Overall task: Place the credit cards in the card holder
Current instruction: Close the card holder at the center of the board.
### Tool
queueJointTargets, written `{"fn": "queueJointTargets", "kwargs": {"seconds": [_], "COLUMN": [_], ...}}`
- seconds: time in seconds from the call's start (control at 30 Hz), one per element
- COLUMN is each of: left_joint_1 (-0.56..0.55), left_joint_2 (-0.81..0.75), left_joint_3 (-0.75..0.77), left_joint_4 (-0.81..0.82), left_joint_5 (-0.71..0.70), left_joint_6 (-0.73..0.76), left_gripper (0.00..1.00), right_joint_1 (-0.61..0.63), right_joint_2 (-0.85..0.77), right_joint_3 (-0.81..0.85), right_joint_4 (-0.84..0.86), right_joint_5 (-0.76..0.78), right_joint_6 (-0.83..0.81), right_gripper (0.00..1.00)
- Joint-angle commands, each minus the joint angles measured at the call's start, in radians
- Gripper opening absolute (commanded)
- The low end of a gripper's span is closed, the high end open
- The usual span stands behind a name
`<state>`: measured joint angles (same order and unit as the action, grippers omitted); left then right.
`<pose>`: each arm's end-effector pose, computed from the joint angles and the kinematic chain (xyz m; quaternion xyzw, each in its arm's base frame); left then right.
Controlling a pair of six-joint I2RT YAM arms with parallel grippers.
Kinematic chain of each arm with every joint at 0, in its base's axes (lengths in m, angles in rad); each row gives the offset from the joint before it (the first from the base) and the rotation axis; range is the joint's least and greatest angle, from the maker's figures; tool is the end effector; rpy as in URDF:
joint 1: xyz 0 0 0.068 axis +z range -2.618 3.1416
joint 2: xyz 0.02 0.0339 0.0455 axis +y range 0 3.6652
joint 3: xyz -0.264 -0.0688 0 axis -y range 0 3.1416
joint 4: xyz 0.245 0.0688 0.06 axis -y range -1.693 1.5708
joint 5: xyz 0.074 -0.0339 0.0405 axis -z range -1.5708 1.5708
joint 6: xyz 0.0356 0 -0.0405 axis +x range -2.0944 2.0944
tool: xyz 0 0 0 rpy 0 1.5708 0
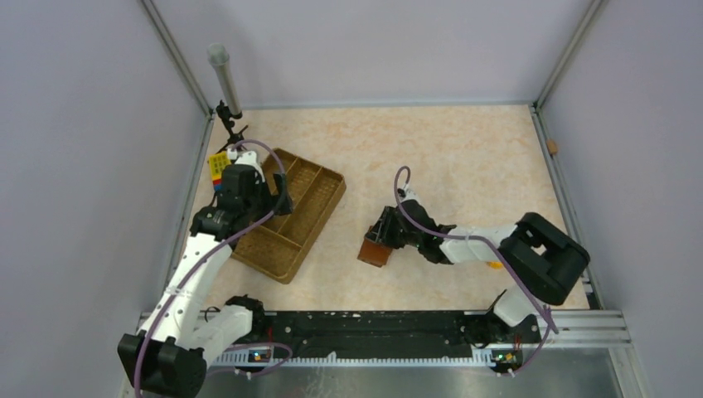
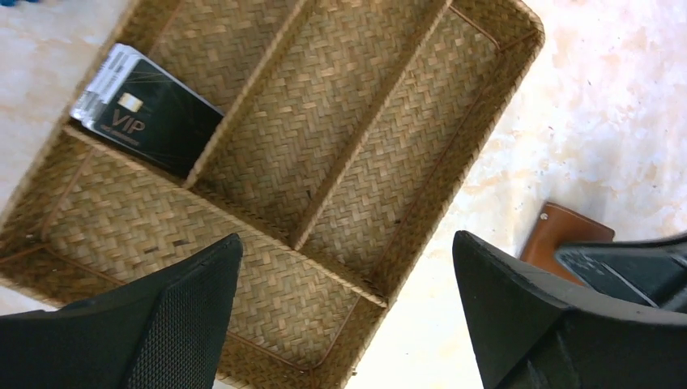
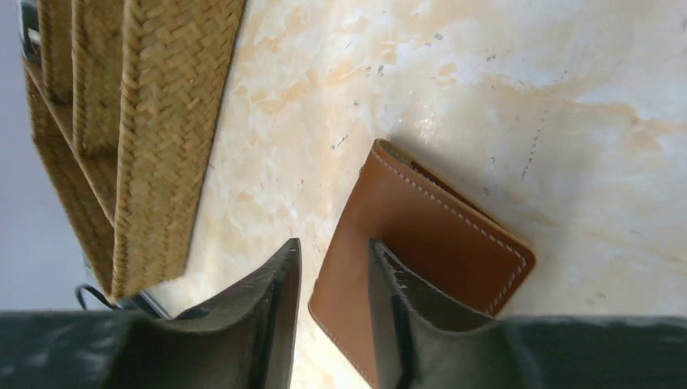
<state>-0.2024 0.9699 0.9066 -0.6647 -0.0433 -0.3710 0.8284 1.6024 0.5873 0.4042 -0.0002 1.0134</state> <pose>0.1970 -0.0389 0.3027 -0.0856 0.9083 -0.0967 0.3978 0.2017 0.2198 0.1380 0.0819 0.8832 0.3677 0.2793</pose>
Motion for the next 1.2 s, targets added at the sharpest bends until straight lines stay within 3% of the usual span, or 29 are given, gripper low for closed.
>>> {"fn": "queueJointTargets", "kwargs": {"seconds": [0.0, 0.07, 0.13, 0.37, 0.47, 0.57, 0.67, 0.8, 1.0, 1.17], "left_joint_1": [0.01, 0.013, 0.015, 0.017, 0.016, 0.015, 0.015, 0.014, 0.014, 0.013], "left_joint_2": [-0.052, -0.068, -0.087, -0.133, -0.164, -0.196, -0.217, -0.219, -0.191, -0.201], "left_joint_3": [-0.018, -0.023, -0.029, -0.043, -0.054, -0.072, -0.087, -0.117, -0.115, -0.119], "left_joint_4": [0.036, 0.036, 0.038, 0.031, 0.039, 0.063, 0.081, 0.123, 0.12, 0.125], "left_joint_5": [-0.088, -0.104, -0.115, -0.165, -0.179, -0.167, -0.124, 0.063, 0.127, 0.125], "left_joint_6": [0.027, 0.027, 0.024, 0.026, 0.036, 0.042, 0.048, 0.088, 0.099, 0.106], "left_gripper": [0.99, 0.99, 0.99, 0.99, 0.99, 0.99, 0.99, 0.99, 0.97, 0.98], "right_joint_1": [0.005, 0.005, -0.007, -0.098, -0.107, -0.107, -0.107, -0.097, 0.058, 0.097], "right_joint_2": [-0.174, -0.25, -0.316, -0.553, -0.638, -0.695, -0.691, -0.611, -0.345, -0.179], "right_joint_3": [0.081, 0.112, 0.134, 0.133, 0.105, 0.058, 0.049, 0.041, 0.14, 0.217], "right_joint_4": [-0.301, -0.391, -0.497, -0.814, -0.873, -0.839, -0.787, -0.691, -0.634, -0.606], "right_joint_5": [0.015, 0.05, 0.081, 0.315, 0.475, 0.525, 0.428, 0.241, 0.291, 0.285], "right_joint_6": [-0.22, -0.277, -0.334, -0.363, -0.374, -0.444, -0.495, -0.436, -0.386, -0.378], "right_gripper": [0.45, 0.57, 0.62, 0.7, 0.72, 0.73, 0.68, 0.58, 0.43, 0.32]}}
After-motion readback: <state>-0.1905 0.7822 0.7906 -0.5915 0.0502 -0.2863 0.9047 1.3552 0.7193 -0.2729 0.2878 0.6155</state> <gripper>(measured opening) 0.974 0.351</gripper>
